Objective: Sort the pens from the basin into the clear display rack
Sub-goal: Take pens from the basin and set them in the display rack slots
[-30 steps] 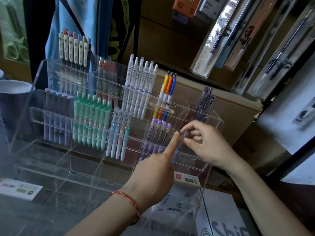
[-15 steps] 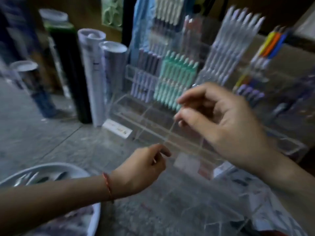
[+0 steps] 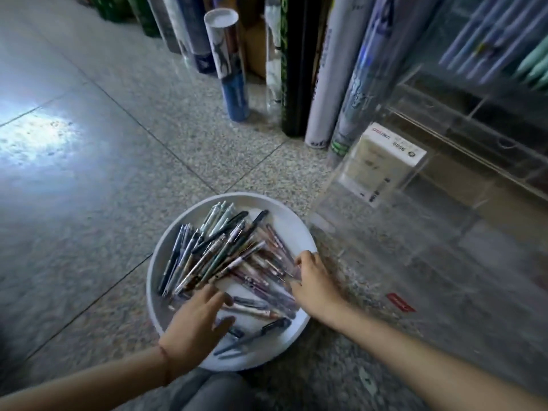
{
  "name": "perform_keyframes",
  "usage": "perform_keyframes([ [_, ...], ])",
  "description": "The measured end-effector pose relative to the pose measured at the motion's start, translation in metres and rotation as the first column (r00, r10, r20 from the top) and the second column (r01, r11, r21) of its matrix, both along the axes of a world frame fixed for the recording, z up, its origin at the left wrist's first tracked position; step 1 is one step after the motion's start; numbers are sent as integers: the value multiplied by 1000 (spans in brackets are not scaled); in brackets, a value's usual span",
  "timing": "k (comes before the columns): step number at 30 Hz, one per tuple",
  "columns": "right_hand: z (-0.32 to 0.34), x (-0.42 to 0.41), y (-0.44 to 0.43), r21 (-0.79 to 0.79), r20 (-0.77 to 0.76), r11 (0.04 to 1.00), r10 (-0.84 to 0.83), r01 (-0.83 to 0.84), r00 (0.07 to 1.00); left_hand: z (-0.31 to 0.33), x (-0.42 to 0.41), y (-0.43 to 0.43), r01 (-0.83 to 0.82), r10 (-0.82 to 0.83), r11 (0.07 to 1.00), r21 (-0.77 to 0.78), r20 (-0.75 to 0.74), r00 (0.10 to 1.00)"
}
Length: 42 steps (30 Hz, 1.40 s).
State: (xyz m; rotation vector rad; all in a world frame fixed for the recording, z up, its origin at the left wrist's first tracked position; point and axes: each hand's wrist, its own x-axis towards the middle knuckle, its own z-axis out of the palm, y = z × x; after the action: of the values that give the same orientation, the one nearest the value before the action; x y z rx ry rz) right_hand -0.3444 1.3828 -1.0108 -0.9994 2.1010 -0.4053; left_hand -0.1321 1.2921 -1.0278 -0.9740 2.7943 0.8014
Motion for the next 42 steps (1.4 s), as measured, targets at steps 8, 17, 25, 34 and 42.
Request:
perform_keyframes([
  [8,-17,8,-27,298,-334,906,393,-300,857,-31,-17,18,282,-298,895,-346,6,955],
  [17,-18,10,-28,356,-130,891,344,-280,930,-20,-33,3,222,-245,916,-335,-26,969],
  [25,-21,32,-21,356,-211,909,305,-217,929,-27,-47,11,247,-262,907,-341,3,965],
  [34,5,-22,-16,222,260,961,105,-165,960,-9,-62,10,130,-167,953,-273,-116,979],
  [42,92,-55,-1,-3,75,927,375,-376,924,45,-131,3,339,-395,909,-242,-245,885],
])
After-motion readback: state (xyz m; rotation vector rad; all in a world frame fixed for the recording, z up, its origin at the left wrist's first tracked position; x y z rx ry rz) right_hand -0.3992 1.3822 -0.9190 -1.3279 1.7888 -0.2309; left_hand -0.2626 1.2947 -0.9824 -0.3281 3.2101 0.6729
